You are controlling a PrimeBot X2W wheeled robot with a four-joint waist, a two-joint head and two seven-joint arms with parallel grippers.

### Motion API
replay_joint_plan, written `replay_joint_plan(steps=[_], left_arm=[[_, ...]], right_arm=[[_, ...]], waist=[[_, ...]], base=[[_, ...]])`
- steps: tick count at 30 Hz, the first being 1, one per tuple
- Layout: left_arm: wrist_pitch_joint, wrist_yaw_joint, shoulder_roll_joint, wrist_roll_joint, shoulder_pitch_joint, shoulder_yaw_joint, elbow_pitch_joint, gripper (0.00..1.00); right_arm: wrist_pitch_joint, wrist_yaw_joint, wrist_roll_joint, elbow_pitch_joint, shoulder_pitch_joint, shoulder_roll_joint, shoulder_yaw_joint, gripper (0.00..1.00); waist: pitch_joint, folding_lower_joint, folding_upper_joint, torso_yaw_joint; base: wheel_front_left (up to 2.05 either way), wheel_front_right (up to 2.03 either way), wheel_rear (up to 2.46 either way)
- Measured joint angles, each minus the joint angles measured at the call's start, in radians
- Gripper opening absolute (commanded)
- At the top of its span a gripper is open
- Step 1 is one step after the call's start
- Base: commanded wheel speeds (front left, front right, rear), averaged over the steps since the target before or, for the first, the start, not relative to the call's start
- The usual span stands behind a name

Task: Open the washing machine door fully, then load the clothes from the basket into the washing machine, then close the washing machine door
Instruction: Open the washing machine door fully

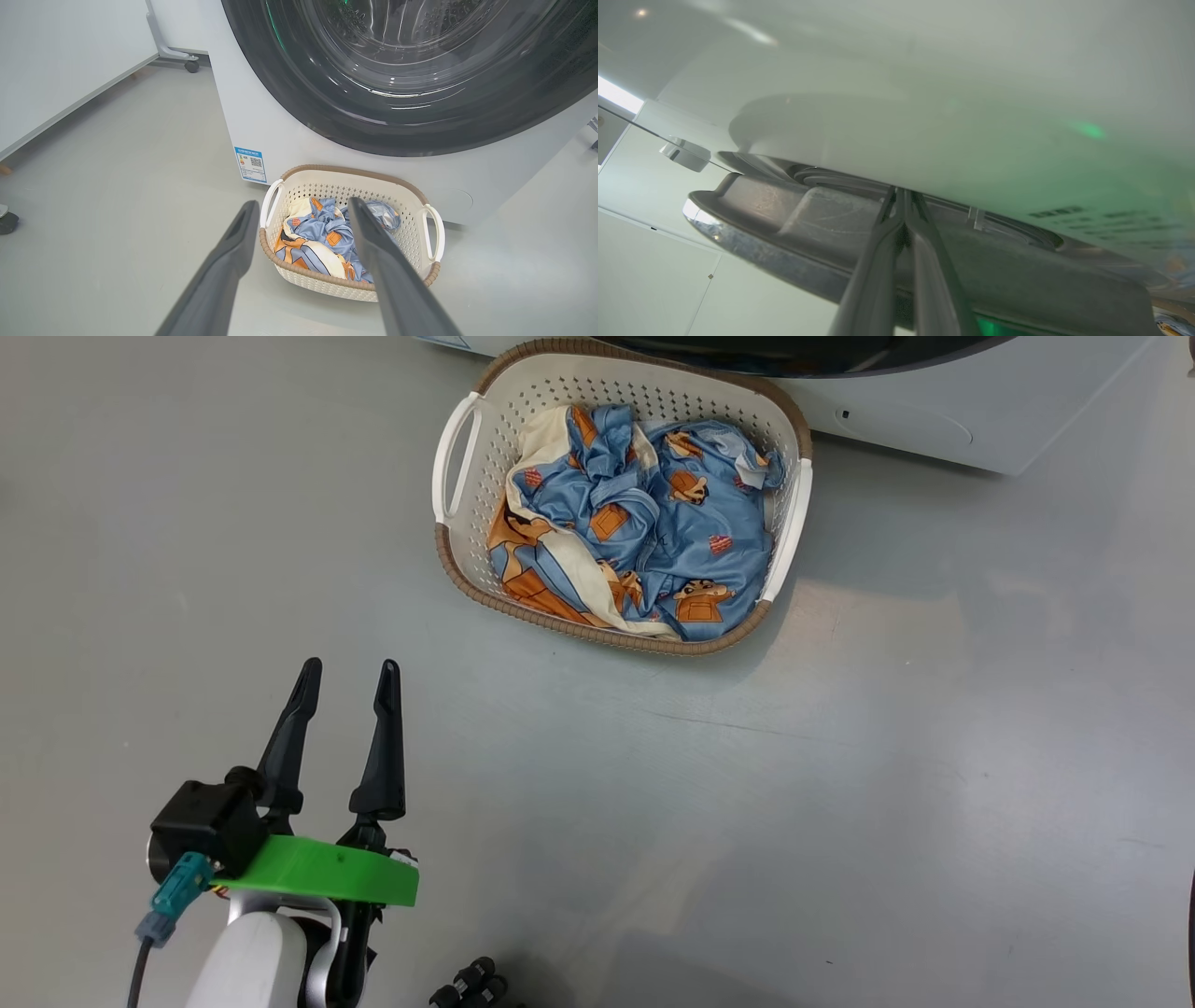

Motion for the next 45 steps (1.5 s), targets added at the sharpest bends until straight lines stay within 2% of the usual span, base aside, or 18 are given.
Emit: replay_joint_plan(steps=[23, 45], left_arm=[[0.000, 0.000, 0.000, 0.007, 0.007, 0.002, 0.000, 1.00], [0.000, -0.001, 0.000, 0.008, 0.006, 0.018, -0.002, 1.00]], right_arm=[[0.040, 0.000, 0.000, 0.031, -0.057, -0.028, 0.028, 0.00], [0.105, 0.000, 0.032, 0.027, -0.073, -0.038, 0.053, 0.00]], waist=[[0.014, 0.0000, 0.0000, 0.010], [0.021, 0.0000, 0.0000, -0.021]], base=[[0.00, 0.00, 0.00], [0.00, 0.00, 0.00]])
